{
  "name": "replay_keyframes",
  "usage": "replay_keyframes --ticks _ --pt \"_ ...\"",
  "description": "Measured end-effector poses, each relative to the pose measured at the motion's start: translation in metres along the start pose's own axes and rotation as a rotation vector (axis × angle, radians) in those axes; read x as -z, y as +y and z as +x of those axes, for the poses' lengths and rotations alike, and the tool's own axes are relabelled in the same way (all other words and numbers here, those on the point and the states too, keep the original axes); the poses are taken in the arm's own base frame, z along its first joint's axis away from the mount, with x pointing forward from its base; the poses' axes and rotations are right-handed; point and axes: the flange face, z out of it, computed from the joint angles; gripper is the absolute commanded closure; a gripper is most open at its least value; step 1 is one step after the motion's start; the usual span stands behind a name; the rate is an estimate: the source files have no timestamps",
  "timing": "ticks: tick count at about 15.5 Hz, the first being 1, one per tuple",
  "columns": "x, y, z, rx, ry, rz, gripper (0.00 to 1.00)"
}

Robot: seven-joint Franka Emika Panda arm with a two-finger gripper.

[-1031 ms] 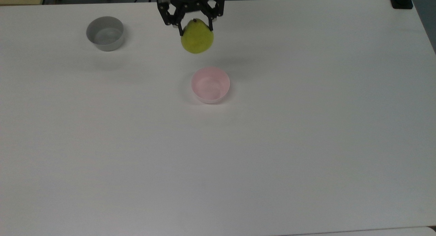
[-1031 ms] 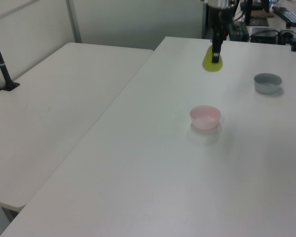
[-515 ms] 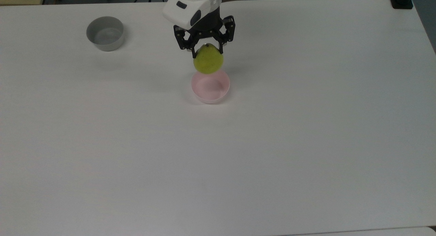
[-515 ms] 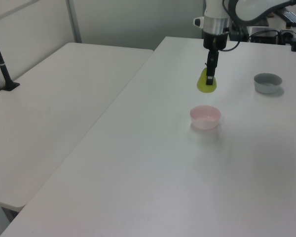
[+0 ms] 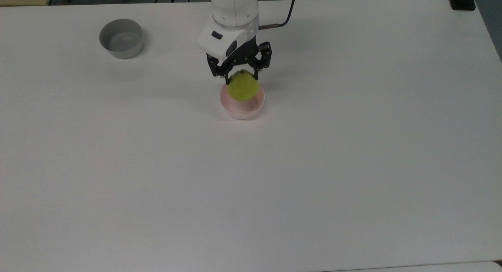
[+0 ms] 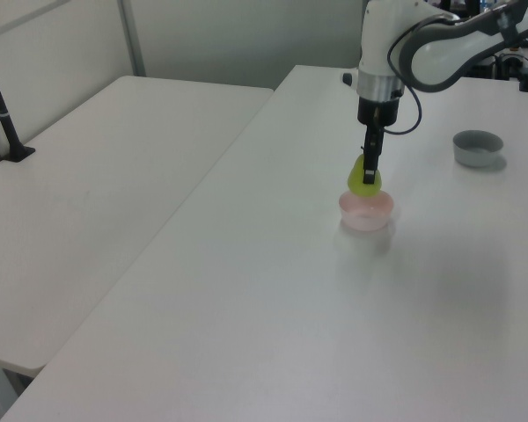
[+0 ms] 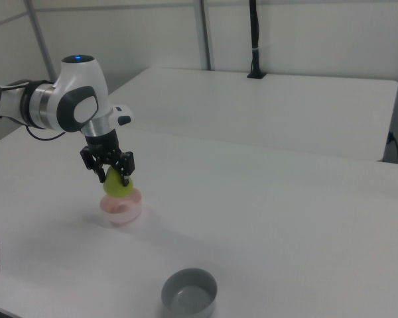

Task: Place the pear in the bowl
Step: 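Open the gripper to release the pear into the pink bowl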

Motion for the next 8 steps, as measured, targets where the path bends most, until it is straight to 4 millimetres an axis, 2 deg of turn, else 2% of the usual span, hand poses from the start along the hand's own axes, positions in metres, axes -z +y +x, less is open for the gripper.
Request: replay_keyframes --ticks 4,8 --pt "-0.024 0.001 0.007 0.002 0.005 -0.009 0.99" --pt "-0.037 -0.004 0.008 0.024 -0.014 -0.026 0.99"
